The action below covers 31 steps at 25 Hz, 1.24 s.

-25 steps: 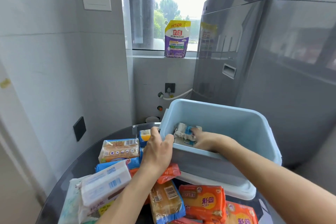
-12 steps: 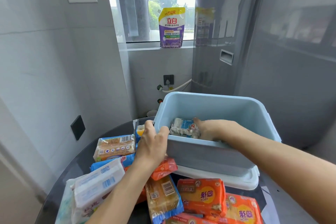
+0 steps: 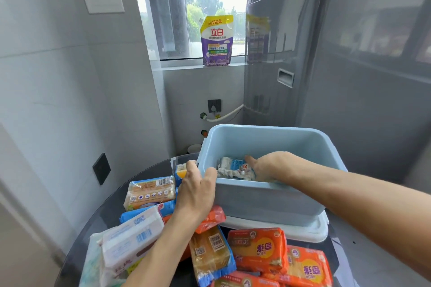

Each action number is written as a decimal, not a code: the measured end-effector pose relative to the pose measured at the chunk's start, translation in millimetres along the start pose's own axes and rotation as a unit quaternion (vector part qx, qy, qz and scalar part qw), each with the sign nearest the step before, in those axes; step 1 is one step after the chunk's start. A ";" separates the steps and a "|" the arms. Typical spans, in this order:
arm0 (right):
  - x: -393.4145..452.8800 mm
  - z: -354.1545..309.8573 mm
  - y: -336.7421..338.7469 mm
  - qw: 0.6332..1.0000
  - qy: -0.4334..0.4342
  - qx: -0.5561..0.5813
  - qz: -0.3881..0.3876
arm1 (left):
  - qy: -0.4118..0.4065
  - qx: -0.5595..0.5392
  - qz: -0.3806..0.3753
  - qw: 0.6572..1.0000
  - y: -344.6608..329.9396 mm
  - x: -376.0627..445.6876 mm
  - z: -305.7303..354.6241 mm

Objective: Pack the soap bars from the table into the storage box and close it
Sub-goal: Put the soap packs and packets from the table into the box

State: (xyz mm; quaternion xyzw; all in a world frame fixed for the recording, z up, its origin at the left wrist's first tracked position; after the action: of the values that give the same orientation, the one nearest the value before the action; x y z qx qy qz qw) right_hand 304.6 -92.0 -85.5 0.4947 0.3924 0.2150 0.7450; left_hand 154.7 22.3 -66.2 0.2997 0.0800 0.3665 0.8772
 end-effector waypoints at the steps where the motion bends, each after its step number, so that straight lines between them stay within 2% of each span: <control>1: -0.8 2.5 -5.5 0.999 -0.006 0.022 -0.026 | 0.004 0.003 -0.009 1.000 -2.0 1.2 -0.5; 4: -0.7 1.0 -7.8 0.995 -0.002 0.078 -0.057 | 0.065 -0.078 -0.025 0.994 1.0 1.3 -5.6; 7: -9.2 -16.3 21.5 0.992 0.035 0.125 0.000 | 0.090 -0.084 -0.034 0.992 7.9 -3.8 -9.7; 9: -26.4 -14.3 53.2 0.970 0.021 0.215 0.109 | 0.095 -0.092 -0.065 0.989 6.7 -8.5 -9.6; 12: -80.3 -24.7 98.3 0.881 0.026 0.291 0.371 | 0.058 -0.076 -0.076 0.993 27.1 -7.5 -6.5; 13: -103.5 -40.2 100.6 0.845 0.052 0.293 0.443 | 0.028 -0.039 -0.059 0.997 43.3 -4.9 -3.9; 15: -144.1 -80.4 90.7 0.796 0.111 0.277 0.526 | -0.033 0.079 -0.025 0.996 78.0 -3.3 -5.9; 17: -155.7 -115.6 72.7 0.798 0.158 0.261 0.519 | -0.041 0.195 -0.048 0.979 101.5 -12.0 -32.8; 20: -140.5 -137.1 47.9 0.844 0.176 0.239 0.446 | 0.018 0.331 -0.186 0.925 102.8 -47.9 -100.5; 21: -134.6 -140.6 42.4 0.854 0.180 0.240 0.425 | 0.018 0.350 -0.198 0.915 101.3 -57.4 -114.1; 25: -121.2 -151.0 23.0 0.884 0.189 0.220 0.368 | -0.063 0.351 -0.129 0.925 103.6 -63.8 -98.1; 26: -120.9 -151.9 19.7 0.886 0.191 0.219 0.362 | -0.074 0.350 -0.143 0.923 100.6 -66.6 -93.8; 28: -121.5 -150.0 17.7 0.883 0.190 0.229 0.362 | -0.081 0.333 -0.221 0.913 82.6 -78.8 -89.4; 31: -119.1 -148.3 13.2 0.884 0.190 0.235 0.356 | -0.107 0.369 -0.320 0.866 39.8 -105.1 -81.4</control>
State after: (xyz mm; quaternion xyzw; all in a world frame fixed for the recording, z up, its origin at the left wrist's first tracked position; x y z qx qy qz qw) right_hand 115.9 -86.6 -59.4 0.7114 0.3623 0.4574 0.3917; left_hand 26.3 9.7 -117.0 0.5971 0.2063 -0.0253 0.7747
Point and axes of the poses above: each hand's wrist, its own x-axis towards the middle knuckle, its own y-axis out of the back of the hand, z = x × y, the point moved 10 cm from there along x, towards the middle knuckle, and after that the axes turned 5 degrees about y, right-handed, at the moved point
